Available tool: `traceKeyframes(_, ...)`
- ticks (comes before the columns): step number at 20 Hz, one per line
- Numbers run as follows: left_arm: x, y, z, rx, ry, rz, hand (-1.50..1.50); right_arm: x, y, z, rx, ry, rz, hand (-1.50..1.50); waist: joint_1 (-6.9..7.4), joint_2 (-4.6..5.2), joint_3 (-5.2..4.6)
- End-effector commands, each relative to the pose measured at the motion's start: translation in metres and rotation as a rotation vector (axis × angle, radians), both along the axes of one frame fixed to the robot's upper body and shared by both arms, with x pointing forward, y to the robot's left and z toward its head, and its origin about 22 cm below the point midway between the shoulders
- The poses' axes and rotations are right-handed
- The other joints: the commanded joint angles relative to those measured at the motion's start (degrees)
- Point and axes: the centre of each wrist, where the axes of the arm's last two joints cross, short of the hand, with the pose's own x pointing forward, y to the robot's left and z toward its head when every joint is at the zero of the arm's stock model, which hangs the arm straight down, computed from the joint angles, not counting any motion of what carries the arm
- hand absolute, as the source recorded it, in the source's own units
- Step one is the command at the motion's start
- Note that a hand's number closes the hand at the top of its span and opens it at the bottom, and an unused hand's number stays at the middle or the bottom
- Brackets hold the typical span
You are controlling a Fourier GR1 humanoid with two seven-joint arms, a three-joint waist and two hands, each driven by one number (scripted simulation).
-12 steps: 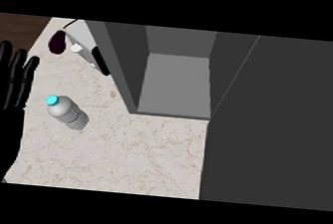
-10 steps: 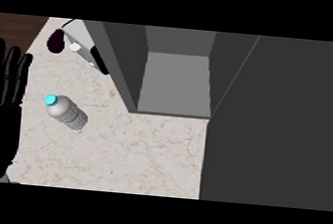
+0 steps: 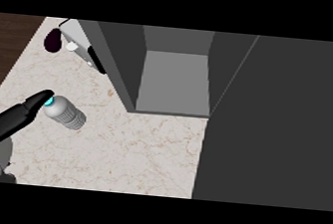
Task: Pick up the bottled water, place it into the cabinet and close the cabinet
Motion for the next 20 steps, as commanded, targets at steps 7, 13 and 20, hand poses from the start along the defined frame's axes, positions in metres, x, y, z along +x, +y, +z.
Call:
traceKeyframes(7, -0.019, -0.058, 0.039, -0.113, -0.023, 0.126, -1.5, -0.053, 0.015, 0.034, 0.02, 0.038, 0.074, -1.5, 0.36, 0.08, 0.06)
traceKeyframes(13, -0.028, -0.071, 0.055, -0.111, 0.007, 0.152, -1.5, -0.072, 0.035, 0.044, 0.038, 0.032, 0.042, -1.5, 0.31, 0.08, 0.03)
traceKeyframes(20, -0.04, -0.069, 0.077, -0.106, 0.05, 0.159, -1.5, -0.077, 0.043, 0.048, 0.04, 0.042, 0.046, -1.5, 0.3, 0.1, 0.01)
